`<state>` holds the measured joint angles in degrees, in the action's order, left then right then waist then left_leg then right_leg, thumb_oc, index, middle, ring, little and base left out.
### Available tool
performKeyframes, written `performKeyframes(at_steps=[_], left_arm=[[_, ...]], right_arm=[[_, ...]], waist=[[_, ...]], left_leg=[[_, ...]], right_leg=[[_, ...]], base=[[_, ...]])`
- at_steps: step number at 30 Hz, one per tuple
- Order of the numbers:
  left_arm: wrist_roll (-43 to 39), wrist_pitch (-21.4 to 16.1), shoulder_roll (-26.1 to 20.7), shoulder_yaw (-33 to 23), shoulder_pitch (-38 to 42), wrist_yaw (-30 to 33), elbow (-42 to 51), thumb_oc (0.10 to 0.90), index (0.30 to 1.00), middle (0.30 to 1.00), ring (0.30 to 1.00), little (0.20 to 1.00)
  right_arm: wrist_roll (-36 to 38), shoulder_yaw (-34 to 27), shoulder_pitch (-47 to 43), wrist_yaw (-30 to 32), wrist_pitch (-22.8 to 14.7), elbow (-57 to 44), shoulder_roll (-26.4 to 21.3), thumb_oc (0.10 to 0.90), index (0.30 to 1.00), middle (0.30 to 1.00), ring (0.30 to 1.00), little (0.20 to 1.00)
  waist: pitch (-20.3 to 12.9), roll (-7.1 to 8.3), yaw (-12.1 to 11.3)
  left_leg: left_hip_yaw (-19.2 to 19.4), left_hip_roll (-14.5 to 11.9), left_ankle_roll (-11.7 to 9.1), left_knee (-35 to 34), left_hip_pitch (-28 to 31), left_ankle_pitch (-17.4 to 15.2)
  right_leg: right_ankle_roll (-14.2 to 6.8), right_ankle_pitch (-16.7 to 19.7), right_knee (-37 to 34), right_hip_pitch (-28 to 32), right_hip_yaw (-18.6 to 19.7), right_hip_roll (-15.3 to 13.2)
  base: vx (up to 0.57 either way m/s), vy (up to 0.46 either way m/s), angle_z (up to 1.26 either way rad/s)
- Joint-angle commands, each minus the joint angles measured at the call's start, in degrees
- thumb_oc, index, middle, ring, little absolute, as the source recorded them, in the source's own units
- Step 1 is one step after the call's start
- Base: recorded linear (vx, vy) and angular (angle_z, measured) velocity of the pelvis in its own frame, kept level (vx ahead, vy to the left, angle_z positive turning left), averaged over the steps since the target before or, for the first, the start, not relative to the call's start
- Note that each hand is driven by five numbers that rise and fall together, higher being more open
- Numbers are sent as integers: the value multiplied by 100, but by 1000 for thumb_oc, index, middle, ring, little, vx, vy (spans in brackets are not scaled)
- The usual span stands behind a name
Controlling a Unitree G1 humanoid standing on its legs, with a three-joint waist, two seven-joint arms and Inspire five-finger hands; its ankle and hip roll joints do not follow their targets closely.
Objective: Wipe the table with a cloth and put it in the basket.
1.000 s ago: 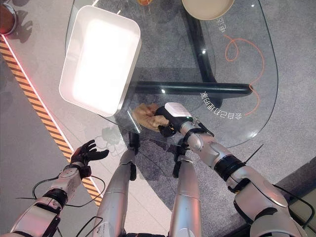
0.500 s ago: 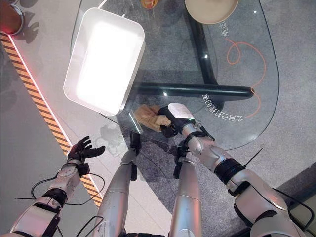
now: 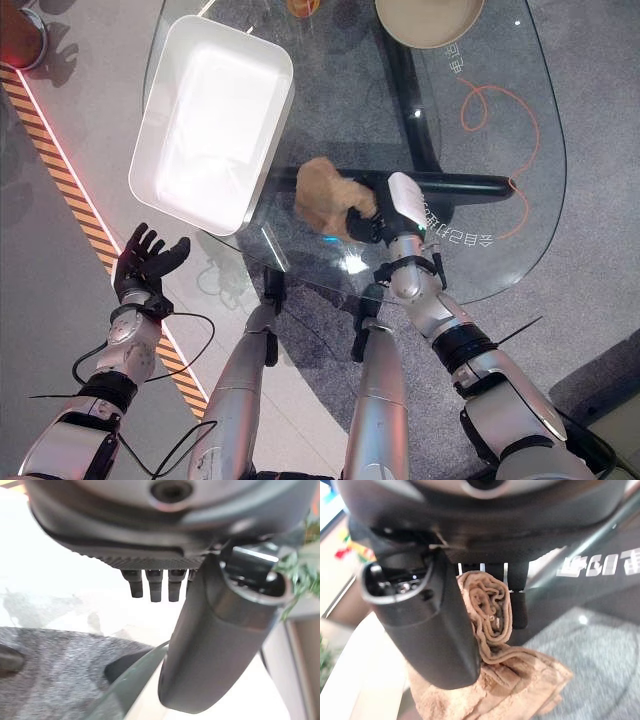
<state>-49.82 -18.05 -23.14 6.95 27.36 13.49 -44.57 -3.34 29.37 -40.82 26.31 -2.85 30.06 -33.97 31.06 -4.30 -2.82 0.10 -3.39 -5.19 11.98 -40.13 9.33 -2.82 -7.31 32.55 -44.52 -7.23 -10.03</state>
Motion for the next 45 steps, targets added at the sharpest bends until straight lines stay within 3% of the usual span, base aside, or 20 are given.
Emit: performKeyframes(at_steps=[1, 10, 16, 21, 22, 26, 41, 45], left_arm=[[-217, -688, -356, -385, -83, 237, 302, 800, 900, 900, 900, 900], [-88, -910, -319, -641, -65, 285, 1201, 800, 900, 900, 900, 900], [-180, -956, -42, -584, -173, -230, 2144, 800, 900, 900, 900, 900], [-489, -805, 44, -496, -249, -717, 2641, 800, 900, 900, 900, 900], [-750, -632, 77, -454, -261, -1069, 2820, 800, 900, 900, 900, 900], [-1108, -365, 96, -356, -257, -1463, 3105, 800, 900, 900, 900, 900], [-2324, 363, 283, -32, 226, -2071, 3620, 800, 900, 900, 900, 900], [-2553, 395, 373, 3, 351, -2095, 3656, 800, 900, 900, 900, 900]], right_arm=[[62, -423, -72, 444, -694, -1251, 1, 100, 300, 300, 300, 200], [-45, -972, 182, 442, -919, -2027, 122, 100, 300, 300, 300, 200], [-153, -1294, 282, 321, -1072, -2611, 251, 100, 300, 300, 300, 200], [-151, -1432, 350, 237, -1155, -2959, 305, 100, 300, 300, 300, 200], [-110, -1492, 368, 178, -1208, -3112, 315, 100, 300, 300, 300, 200], [-57, -1547, 384, 120, -1336, -3311, 365, 100, 300, 300, 300, 200], [528, -1356, 154, -535, -1580, -4175, 587, 100, 300, 300, 300, 200], [576, -1275, 96, -687, -1592, -4291, 696, 100, 300, 300, 300, 200]], waist=[[-127, 63, 67], [-127, 81, 98], [-127, 92, 95], [-127, 111, 98], [-127, 127, 109], [-127, 134, 119], [-127, 224, 256], [-127, 234, 272]], left_leg=[[221, 351, 342, 698, 50, -873], [246, 345, 350, 721, 37, -923], [244, 360, 371, 692, 93, -952], [251, 359, 376, 689, 141, -971], [260, 355, 380, 690, 168, -981], [280, 348, 387, 694, 179, -994], [347, 309, 362, 661, 318, -1020], [360, 313, 358, 648, 332, -1024]], right_leg=[[-82, 439, -633, 200, -243, 223], [-91, 407, -627, 206, -223, 227], [-119, 429, -693, 288, -209, 242], [-134, 445, -740, 362, -230, 231], [-142, 452, -757, 398, -236, 231], [-150, 469, -785, 425, -246, 227], [-174, 501, -900, 570, -160, 264], [-175, 503, -917, 577, -151, 269]], base=[[0, 0, 0], [0, 0, 0], [0, 0, 0], [0, 0, 0], [0, 0, 0], [0, 0, 0], [0, 0, 0], [0, 0, 0]])
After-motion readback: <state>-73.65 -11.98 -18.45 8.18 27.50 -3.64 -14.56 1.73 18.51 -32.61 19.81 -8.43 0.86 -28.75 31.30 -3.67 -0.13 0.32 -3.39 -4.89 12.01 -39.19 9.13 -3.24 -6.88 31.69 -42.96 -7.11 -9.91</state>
